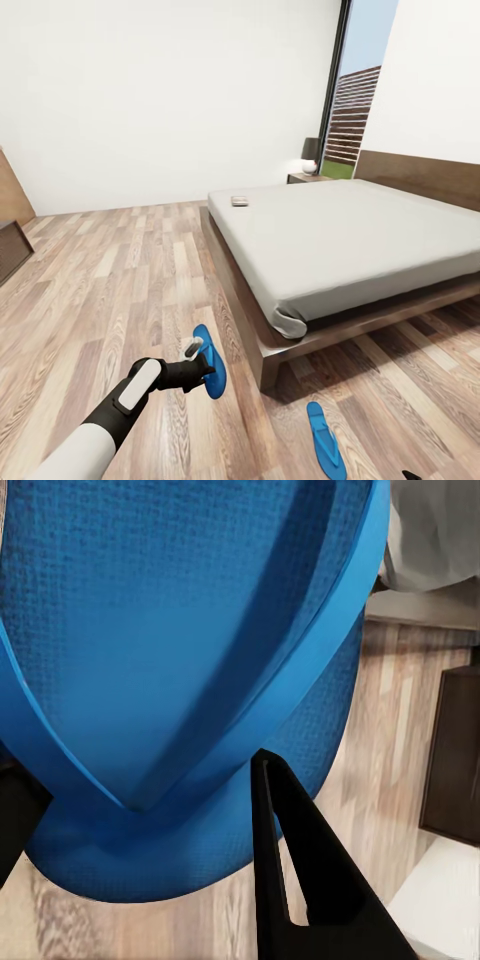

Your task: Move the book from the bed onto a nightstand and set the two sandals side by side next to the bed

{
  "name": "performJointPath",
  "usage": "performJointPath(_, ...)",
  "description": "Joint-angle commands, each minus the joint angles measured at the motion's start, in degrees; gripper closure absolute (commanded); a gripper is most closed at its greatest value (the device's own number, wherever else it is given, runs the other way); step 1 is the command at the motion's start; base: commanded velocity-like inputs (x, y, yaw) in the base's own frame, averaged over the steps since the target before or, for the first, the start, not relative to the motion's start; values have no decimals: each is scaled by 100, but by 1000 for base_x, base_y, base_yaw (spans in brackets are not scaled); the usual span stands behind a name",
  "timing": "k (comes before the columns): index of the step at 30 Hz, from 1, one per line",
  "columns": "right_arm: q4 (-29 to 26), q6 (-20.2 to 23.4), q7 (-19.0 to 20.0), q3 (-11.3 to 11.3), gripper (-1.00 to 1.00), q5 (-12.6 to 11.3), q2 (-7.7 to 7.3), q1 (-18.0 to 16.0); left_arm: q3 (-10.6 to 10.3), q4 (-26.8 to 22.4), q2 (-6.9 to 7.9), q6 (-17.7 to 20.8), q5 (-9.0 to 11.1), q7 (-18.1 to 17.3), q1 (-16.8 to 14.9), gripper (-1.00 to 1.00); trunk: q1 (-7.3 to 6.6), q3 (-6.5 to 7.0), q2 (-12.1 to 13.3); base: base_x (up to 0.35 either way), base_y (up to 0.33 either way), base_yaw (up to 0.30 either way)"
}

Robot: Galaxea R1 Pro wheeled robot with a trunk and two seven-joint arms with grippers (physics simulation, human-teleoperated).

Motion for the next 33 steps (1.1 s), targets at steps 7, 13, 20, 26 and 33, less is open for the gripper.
performJointPath(7,23,40,28,46,-100,-60,2,-7,-18,6,5,3,21,21,-2,100,-1,-5,-2,0,-176,185)
performJointPath(13,22,37,27,50,-100,-53,2,-7,-12,39,5,-2,26,18,-2,100,-1,-5,-2,0,-122,222)
performJointPath(20,22,38,27,50,-100,-53,2,-7,-10,78,5,-3,32,18,-2,100,-1,-7,-2,0,-83,218)
performJointPath(26,22,31,-21,62,-100,-47,6,-7,-9,84,5,-3,33,18,-2,100,-1,-9,-2,0,-130,57)
performJointPath(33,22,-82,-66,67,-100,-49,11,-7,-9,85,5,-3,33,18,-5,100,-1,-9,-2,0,-178,3)
